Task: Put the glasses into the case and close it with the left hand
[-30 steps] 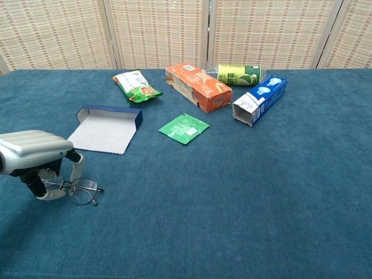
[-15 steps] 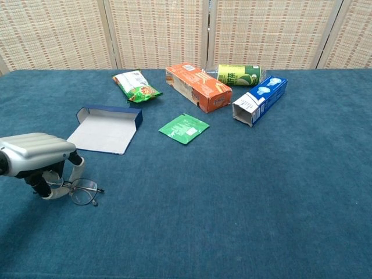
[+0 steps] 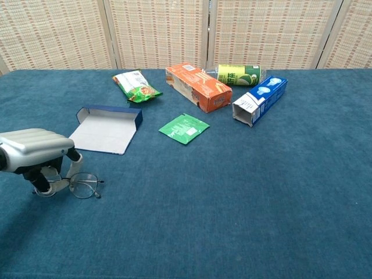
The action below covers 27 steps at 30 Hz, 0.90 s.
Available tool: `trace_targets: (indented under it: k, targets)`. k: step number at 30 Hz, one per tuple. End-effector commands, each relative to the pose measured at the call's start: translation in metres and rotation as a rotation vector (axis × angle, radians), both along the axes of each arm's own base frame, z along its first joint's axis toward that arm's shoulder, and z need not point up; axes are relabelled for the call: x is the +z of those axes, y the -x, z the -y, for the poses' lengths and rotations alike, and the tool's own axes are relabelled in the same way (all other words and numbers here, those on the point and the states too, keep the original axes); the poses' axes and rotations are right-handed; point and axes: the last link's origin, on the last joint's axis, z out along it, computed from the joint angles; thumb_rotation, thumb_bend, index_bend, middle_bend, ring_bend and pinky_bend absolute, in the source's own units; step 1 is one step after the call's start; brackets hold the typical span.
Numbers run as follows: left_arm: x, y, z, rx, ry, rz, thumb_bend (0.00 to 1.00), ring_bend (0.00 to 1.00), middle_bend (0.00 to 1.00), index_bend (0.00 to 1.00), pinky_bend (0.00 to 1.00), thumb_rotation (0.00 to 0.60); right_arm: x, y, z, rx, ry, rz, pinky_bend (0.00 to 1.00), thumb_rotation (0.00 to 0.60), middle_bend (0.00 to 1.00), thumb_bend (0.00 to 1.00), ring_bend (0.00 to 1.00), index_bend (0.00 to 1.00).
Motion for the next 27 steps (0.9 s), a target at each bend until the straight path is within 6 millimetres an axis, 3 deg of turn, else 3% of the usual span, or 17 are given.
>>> trace_targets:
  k: [1,14,21,27]
  targets:
    - [0.002,-0.001,-0.003,-0.005,-0.008,0.001,0.46,1.0,1.0,0.61,1.0,0.6,0.0,0.0,0.0,0.0,0.001,0.0,0.24,0.6,0.31,0.22,0.3,0.29]
    - [0.019,-0.019,-0.028,-0.069,-0.06,-0.012,0.47,1.0,1.0,0.64,1.0,0.6,0.001,0.001,-0.003,-0.005,0.008,-0.001,0.24,0.6,0.31,0.22,0.3,0.29]
    - [0.025,-0.044,-0.058,-0.126,-0.112,0.006,0.47,1.0,1.0,0.64,1.0,0.6,0.002,0.002,-0.004,-0.009,0.011,0.0,0.24,0.6,0.31,0.22,0.3,0.29]
    - [0.018,-0.058,-0.078,-0.146,-0.134,0.01,0.47,1.0,1.0,0.63,1.0,0.6,0.001,0.002,-0.005,-0.01,0.01,0.0,0.24,0.6,0.31,0.22,0.3,0.29]
